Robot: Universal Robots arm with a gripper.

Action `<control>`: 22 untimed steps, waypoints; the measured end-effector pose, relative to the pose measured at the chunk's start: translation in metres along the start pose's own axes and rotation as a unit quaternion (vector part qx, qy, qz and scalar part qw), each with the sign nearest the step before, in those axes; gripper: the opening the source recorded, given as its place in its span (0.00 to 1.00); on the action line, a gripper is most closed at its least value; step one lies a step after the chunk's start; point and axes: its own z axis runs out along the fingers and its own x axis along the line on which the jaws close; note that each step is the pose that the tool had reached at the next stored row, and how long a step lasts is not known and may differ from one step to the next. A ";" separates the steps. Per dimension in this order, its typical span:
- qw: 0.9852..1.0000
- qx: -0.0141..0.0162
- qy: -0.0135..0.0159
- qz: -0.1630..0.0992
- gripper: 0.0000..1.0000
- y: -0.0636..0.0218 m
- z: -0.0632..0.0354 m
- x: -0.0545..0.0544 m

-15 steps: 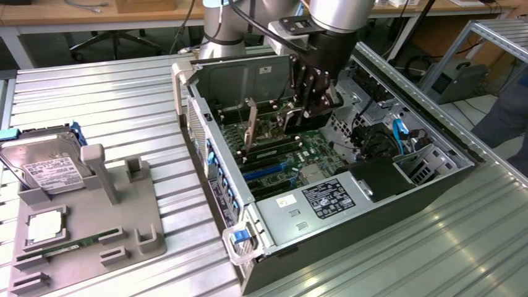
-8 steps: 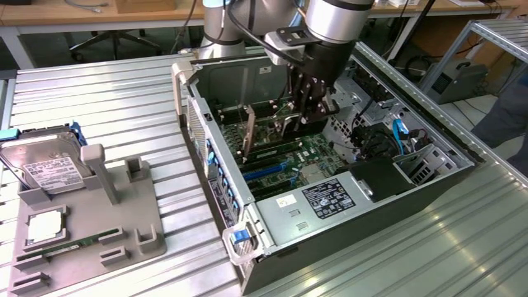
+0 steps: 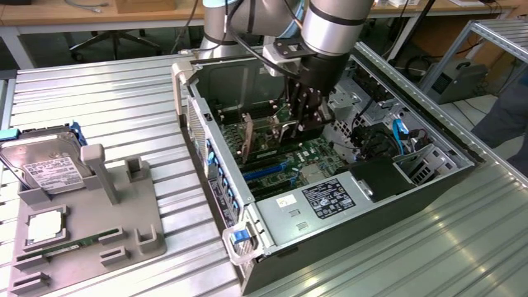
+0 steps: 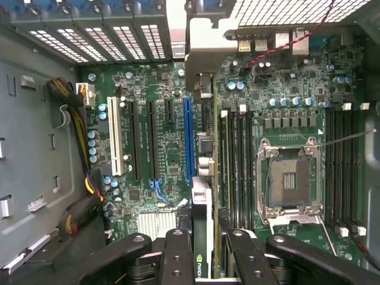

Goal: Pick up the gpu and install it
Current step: 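Insert the gpu into the slot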

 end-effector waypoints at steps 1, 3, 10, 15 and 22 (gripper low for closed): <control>1.000 0.000 0.000 0.000 0.27 0.0001 0.0016 0.000; 1.000 0.000 0.000 0.000 0.27 0.0002 0.0036 0.000; 1.000 0.000 0.000 0.000 0.27 0.0064 0.0049 0.000; 1.000 0.000 0.000 0.000 0.27 0.0063 0.0050 0.007; 1.000 0.000 0.000 0.000 0.27 0.0090 0.0127 0.008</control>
